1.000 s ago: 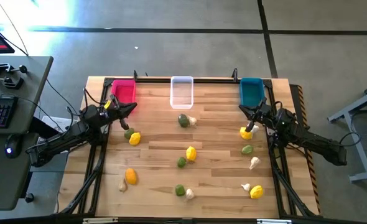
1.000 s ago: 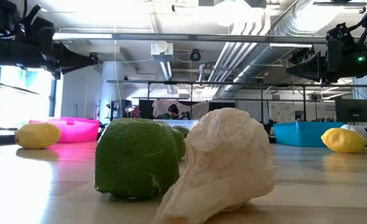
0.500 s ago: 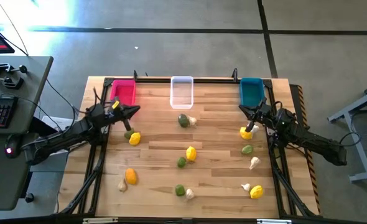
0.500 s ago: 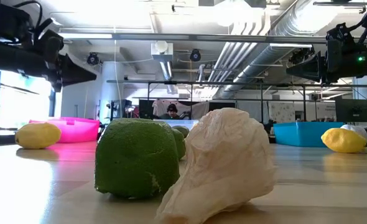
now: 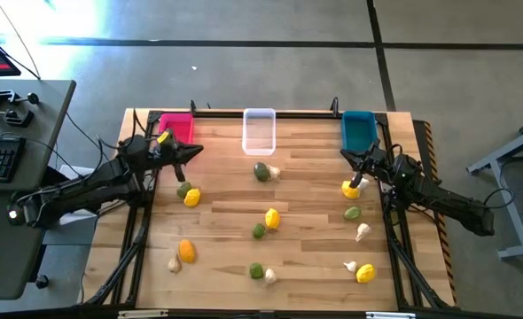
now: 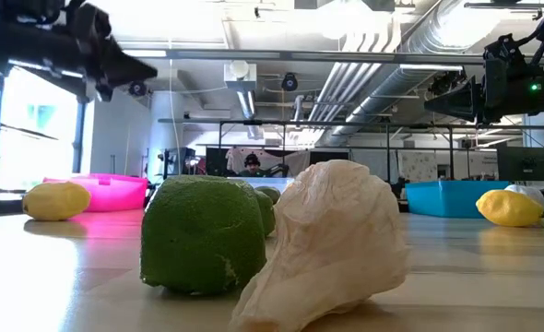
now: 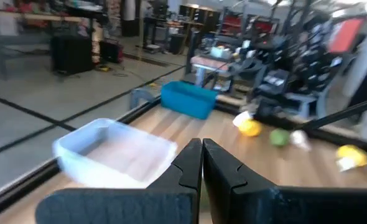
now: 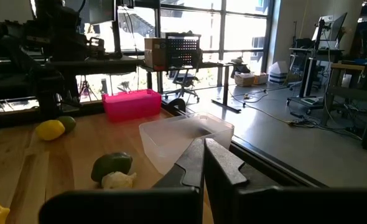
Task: Sort produce into baskets
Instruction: Put the lemon into the pink bin
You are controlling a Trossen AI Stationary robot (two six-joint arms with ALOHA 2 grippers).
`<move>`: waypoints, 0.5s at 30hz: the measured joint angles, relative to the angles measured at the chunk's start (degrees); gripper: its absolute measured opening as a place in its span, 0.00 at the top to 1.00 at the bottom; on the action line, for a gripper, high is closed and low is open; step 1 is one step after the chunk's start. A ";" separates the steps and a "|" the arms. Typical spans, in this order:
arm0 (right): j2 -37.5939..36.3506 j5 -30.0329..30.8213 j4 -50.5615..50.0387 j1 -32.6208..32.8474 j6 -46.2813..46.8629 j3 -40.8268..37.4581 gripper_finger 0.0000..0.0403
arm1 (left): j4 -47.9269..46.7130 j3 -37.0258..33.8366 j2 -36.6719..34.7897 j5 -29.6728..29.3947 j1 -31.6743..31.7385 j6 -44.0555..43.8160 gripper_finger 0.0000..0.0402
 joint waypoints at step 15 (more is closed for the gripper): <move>0.02 -0.01 0.00 0.01 0.01 -0.01 1.00 | -6.78 14.02 12.96 8.45 -2.54 -3.59 1.00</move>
